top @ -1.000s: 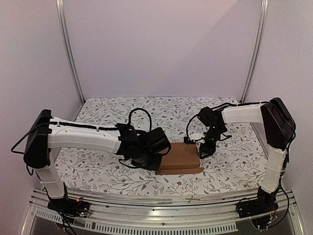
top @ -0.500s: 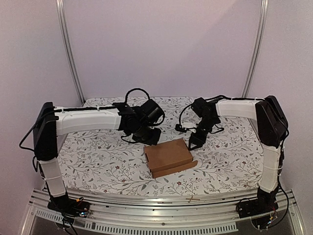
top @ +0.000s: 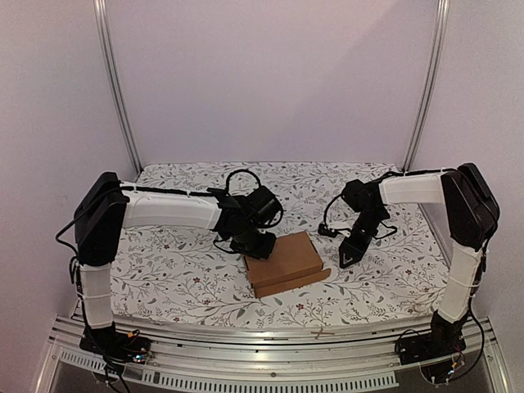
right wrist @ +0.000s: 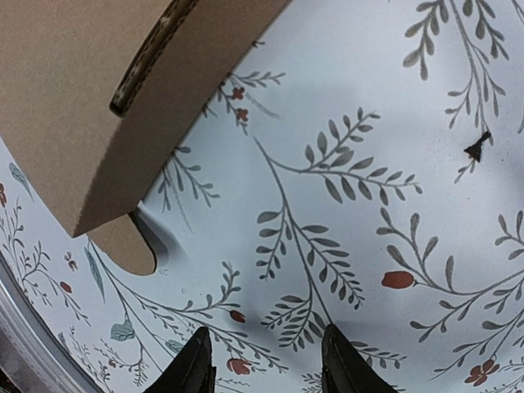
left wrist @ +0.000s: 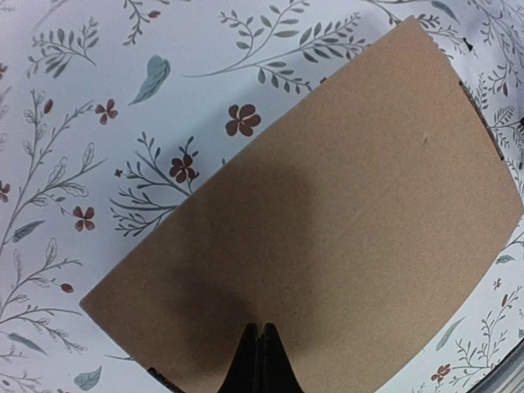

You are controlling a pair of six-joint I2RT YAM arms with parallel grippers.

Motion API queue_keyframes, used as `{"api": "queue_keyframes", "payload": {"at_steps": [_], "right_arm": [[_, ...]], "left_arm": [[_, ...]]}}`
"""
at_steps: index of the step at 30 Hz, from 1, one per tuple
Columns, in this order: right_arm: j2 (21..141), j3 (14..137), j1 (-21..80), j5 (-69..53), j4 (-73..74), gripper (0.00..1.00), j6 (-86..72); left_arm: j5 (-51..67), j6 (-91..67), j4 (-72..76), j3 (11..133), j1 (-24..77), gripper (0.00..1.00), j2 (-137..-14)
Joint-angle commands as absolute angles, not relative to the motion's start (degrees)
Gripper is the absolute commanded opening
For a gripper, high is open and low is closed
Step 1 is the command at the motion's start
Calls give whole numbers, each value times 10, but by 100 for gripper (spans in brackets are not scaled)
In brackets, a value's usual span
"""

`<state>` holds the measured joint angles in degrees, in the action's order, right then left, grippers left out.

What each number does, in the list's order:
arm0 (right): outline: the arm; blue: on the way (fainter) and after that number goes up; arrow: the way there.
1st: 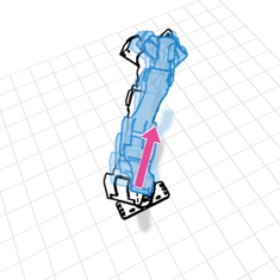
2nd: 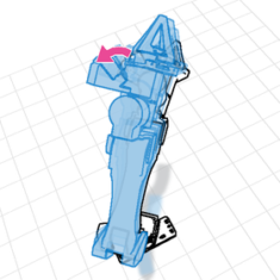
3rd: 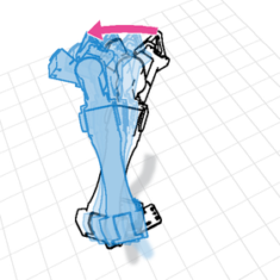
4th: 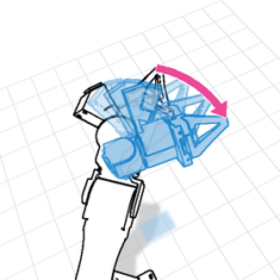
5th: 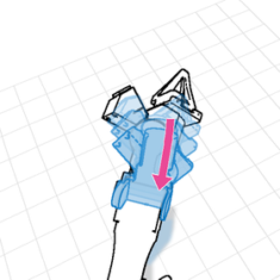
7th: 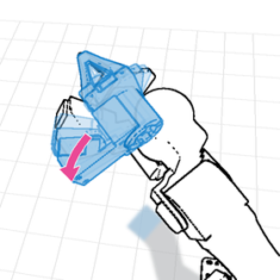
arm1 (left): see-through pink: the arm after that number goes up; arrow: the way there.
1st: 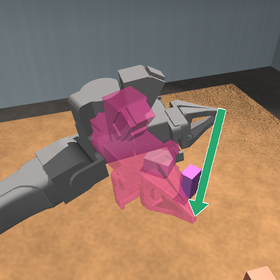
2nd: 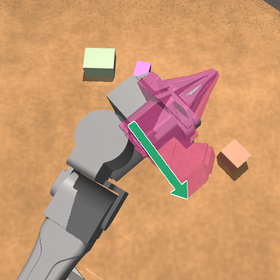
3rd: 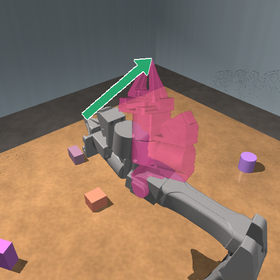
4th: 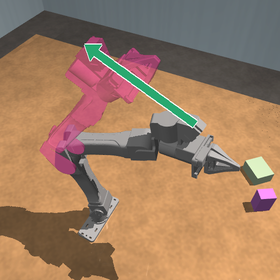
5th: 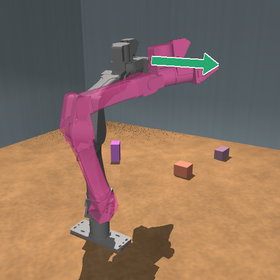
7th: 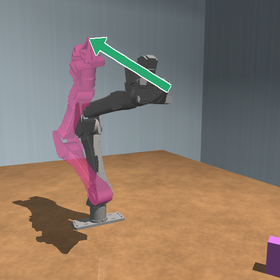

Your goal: Fold the paper box

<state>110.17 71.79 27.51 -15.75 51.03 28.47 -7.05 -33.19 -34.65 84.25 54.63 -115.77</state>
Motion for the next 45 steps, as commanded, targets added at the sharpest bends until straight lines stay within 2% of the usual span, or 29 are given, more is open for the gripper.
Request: {"api": "queue_keyframes", "payload": {"at_steps": [1,8,23,31,36,45], "right_arm": [[1116,712,287,-169,508,43,269],[1102,711,305,-179,501,39,256],[1118,734,307,-326,579,35,228],[1118,741,307,-269,560,36,184],[1096,729,302,-224,528,44,129],[1128,729,302,-252,519,45,115]], "left_arm": [[-56,-351,-326,821,548,0,-1167],[-51,-372,-311,807,548,0,-1170],[-50,-394,-305,791,548,0,-1171],[-51,-395,-305,790,548,0,-1169],[-50,-400,-306,789,548,0,-1169],[-52,-404,-303,788,548,0,-1169]]}}
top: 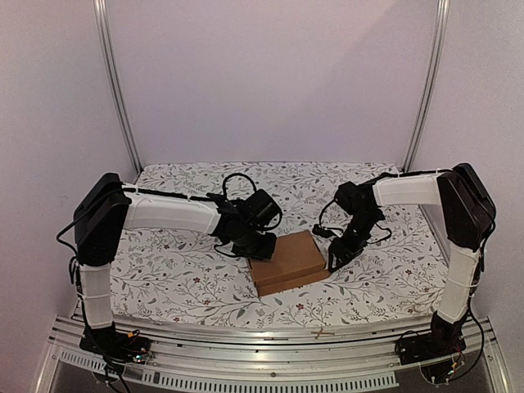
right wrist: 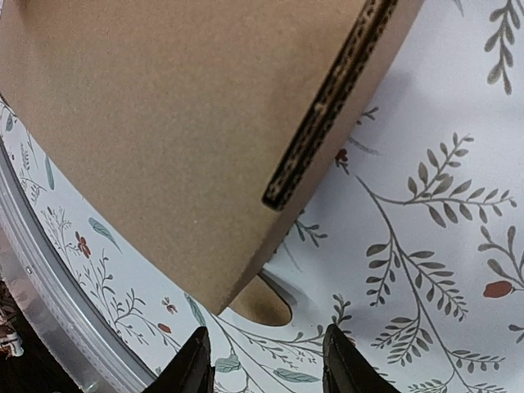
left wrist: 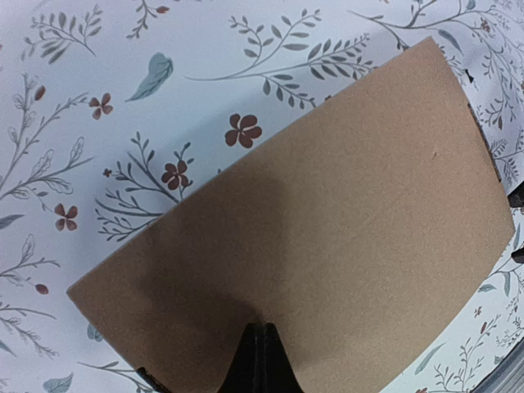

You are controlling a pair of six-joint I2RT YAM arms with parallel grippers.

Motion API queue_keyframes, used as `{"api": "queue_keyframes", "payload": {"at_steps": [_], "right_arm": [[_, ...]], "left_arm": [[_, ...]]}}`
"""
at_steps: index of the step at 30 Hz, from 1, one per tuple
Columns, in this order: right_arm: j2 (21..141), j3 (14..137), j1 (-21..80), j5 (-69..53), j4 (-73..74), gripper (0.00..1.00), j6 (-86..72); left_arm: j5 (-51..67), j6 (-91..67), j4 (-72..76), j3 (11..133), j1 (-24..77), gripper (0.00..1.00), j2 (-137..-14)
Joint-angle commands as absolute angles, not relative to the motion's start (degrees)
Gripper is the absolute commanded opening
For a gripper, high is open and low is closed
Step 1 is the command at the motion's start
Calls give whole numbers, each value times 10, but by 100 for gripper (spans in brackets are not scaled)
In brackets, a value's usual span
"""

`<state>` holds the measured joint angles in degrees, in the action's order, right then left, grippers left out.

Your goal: Fold the paper box

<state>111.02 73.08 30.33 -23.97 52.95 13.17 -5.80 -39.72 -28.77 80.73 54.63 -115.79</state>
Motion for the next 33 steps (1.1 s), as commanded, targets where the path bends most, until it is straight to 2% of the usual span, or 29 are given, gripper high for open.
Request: {"api": "queue_keyframes", "payload": {"at_steps": [1,18,33], "right_arm": [[1134,729,301,-260,520,44,115],[1118,729,302,-368,540,42,135],[1106,715,309,-377,529,39,149]], "left_arm": [[-52,-404,-303,788,548,0,-1170],[-51,-407,-304,788,548,0,-1170],[-50,-410,-305,787,548,0,-1174]]}}
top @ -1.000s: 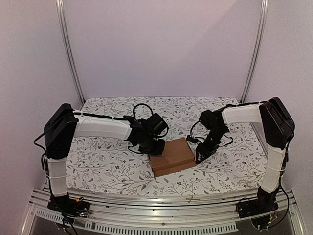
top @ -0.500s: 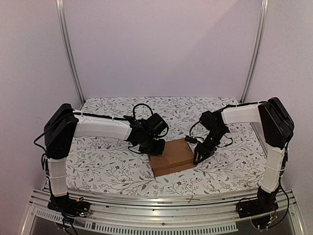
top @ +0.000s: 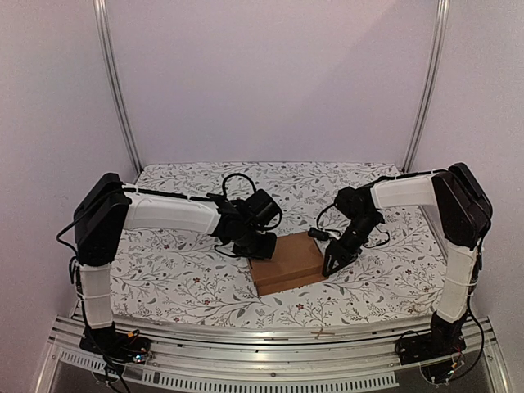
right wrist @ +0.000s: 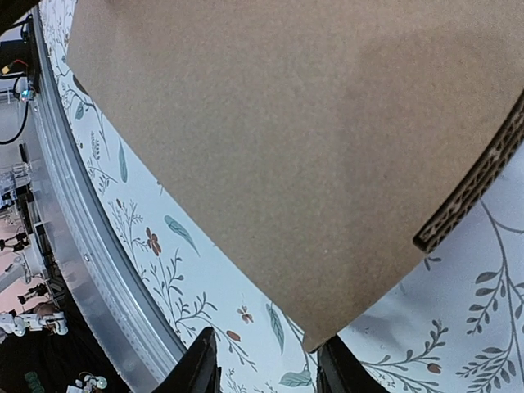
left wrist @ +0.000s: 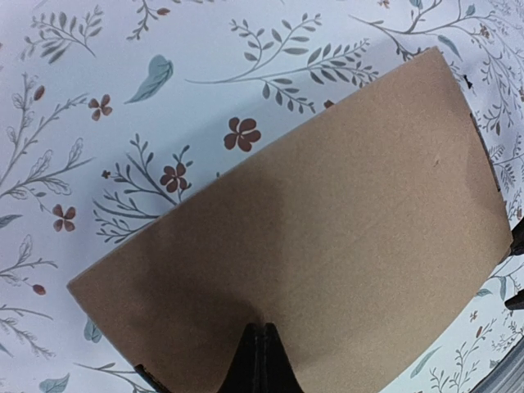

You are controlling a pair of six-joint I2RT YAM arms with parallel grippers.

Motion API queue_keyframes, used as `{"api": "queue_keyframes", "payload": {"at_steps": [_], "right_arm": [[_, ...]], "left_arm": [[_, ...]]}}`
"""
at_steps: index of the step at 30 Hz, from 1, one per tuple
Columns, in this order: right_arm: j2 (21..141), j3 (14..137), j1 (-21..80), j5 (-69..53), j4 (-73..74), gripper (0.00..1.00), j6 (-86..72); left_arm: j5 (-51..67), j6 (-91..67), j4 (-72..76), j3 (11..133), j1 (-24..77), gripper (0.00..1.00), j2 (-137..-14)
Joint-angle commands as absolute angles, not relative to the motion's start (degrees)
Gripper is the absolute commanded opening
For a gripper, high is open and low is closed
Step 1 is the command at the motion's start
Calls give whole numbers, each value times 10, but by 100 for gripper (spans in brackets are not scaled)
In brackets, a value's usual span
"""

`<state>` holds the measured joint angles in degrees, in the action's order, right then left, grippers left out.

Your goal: Fold the paper box

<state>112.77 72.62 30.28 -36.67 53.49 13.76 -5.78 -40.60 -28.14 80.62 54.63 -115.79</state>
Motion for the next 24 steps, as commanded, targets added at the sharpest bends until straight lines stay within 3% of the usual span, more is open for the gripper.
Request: {"api": "queue_keyframes", "payload": {"at_steps": [1,24], "right_arm": [[1105,715,311,-373,526,39,150],[1122,721,327,-348,502,23,152]], "left_arm": [[-50,-411,-304,787,548,0,-1174],[-45,-411,-300,779,548,0,-1176]]}}
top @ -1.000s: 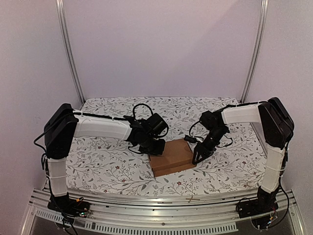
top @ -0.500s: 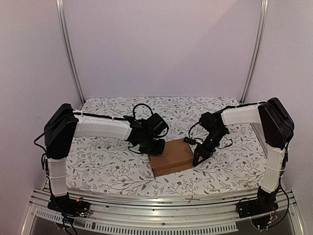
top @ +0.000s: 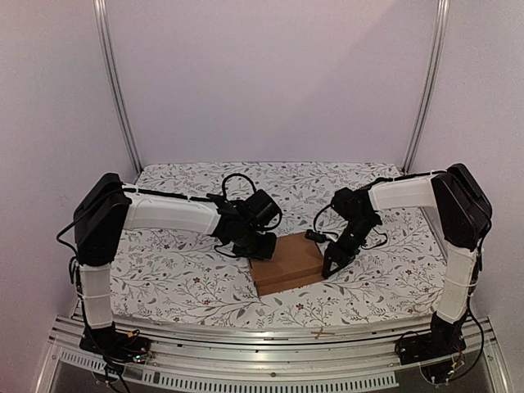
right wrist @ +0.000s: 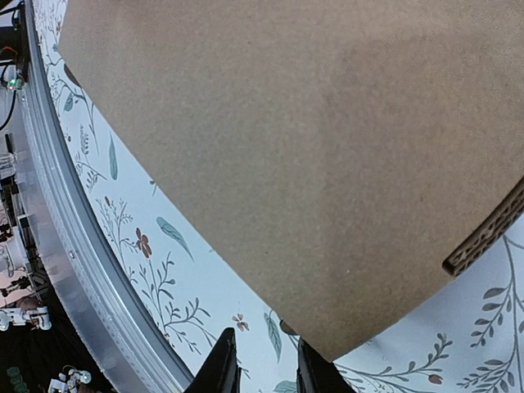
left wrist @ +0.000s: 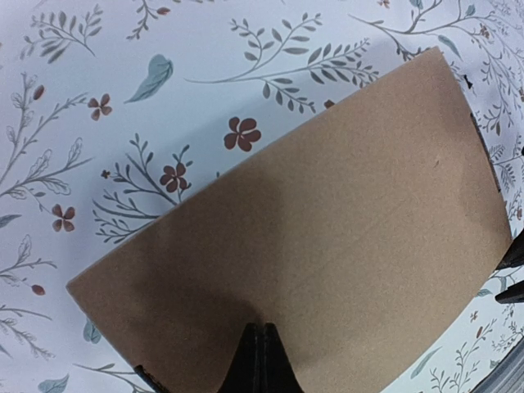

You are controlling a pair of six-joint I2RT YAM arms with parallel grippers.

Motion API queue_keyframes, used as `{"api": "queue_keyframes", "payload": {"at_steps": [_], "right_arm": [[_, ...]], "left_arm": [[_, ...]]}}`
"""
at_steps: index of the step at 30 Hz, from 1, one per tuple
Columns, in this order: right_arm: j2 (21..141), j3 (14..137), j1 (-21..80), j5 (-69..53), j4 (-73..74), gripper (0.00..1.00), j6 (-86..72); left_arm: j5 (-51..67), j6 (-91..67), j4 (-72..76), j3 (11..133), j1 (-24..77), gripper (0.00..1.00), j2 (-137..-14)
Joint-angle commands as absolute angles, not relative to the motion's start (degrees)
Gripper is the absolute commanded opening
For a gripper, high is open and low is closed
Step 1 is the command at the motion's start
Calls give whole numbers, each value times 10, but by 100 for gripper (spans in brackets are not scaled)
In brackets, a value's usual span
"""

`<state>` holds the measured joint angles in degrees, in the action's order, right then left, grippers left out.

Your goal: Fold the paper box

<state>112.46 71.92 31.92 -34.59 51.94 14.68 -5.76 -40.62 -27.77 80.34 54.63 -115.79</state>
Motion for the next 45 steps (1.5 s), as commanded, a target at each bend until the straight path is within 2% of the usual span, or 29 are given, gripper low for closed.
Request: {"api": "queue_keyframes", "payload": {"at_steps": [1,30,37,45], "right_arm": [[1124,722,327,-348,502,23,154],[1160,734,334,-321,493,14,159],[1164,733,335,-300,484,5,156],[1141,717,356,-240,448,4,155]], "left_arm": [[-44,-411,-299,779,548,0,-1177],[-37,-411,-287,774,548,0,-1184],[-36,-412,-285,772,548,0,-1186],[-33,-411,-283,774,548,0,-1189]]}}
